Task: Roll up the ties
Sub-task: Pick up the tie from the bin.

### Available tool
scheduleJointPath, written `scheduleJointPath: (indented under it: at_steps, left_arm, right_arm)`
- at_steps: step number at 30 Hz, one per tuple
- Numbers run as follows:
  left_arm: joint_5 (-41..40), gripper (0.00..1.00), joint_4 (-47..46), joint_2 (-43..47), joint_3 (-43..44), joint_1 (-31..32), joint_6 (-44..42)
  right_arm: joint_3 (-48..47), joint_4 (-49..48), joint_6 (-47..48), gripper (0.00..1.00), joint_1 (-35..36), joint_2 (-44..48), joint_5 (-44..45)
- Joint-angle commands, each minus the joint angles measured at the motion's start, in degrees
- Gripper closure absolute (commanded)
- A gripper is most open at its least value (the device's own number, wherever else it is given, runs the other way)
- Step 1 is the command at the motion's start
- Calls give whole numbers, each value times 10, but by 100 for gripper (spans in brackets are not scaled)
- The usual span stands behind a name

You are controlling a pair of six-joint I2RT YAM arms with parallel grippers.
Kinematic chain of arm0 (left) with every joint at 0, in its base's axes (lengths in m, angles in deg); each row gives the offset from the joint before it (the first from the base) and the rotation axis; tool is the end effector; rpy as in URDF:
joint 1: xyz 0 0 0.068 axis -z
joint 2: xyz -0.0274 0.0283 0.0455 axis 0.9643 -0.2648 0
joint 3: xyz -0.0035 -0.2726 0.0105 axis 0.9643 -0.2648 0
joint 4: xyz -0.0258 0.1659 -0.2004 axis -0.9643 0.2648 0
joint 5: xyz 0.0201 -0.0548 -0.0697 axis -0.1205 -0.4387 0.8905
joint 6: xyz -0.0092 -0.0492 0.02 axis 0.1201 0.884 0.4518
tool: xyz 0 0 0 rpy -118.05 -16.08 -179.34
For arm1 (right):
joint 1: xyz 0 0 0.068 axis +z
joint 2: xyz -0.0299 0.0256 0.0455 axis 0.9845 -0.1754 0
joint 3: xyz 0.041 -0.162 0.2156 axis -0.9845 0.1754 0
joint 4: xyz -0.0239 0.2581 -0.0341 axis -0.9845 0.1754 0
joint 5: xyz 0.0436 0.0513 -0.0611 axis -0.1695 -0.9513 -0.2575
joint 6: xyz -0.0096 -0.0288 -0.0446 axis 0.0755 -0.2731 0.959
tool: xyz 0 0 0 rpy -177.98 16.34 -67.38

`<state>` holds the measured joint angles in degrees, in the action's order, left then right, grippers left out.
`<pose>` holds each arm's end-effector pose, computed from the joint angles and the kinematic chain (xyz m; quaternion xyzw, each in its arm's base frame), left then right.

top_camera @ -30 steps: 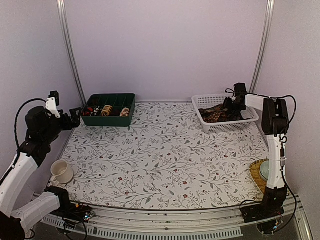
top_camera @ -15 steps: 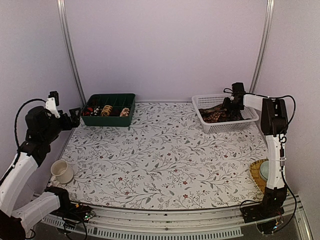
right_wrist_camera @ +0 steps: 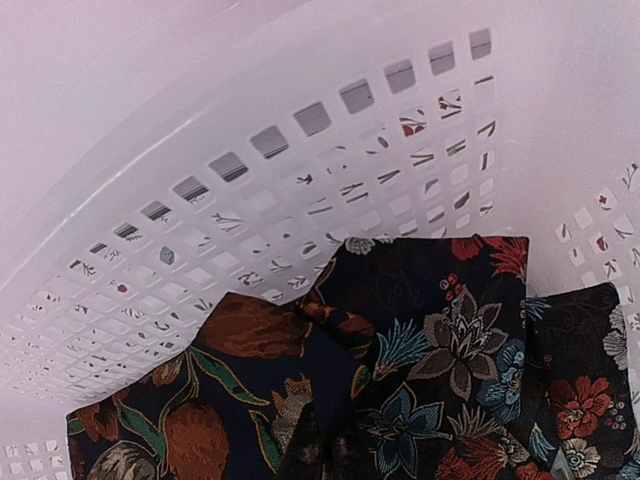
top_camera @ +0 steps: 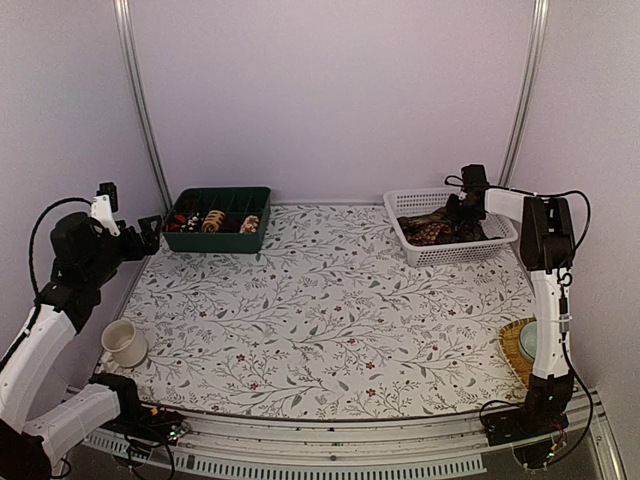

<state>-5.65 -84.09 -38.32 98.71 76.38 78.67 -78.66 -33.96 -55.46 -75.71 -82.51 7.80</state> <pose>0.1778 -0.0060 0.3033 -0.0495 0.7557 -0.0755 0.6487 0.5371 0.0389 0.1643 0.1611 0.9096 0.0870 0.3730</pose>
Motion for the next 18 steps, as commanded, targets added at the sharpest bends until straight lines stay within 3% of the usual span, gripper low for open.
scheduleJointPath:
  at_steps: [1,18]
  left_arm:
    - [9,0,2,-2,-2,-8,5]
    - [12,0,2,1,-2,-9,6]
  right_arm:
    - [-9,-14,17,100,14,82,6]
    - [56,-82,18,100,29,297,-73]
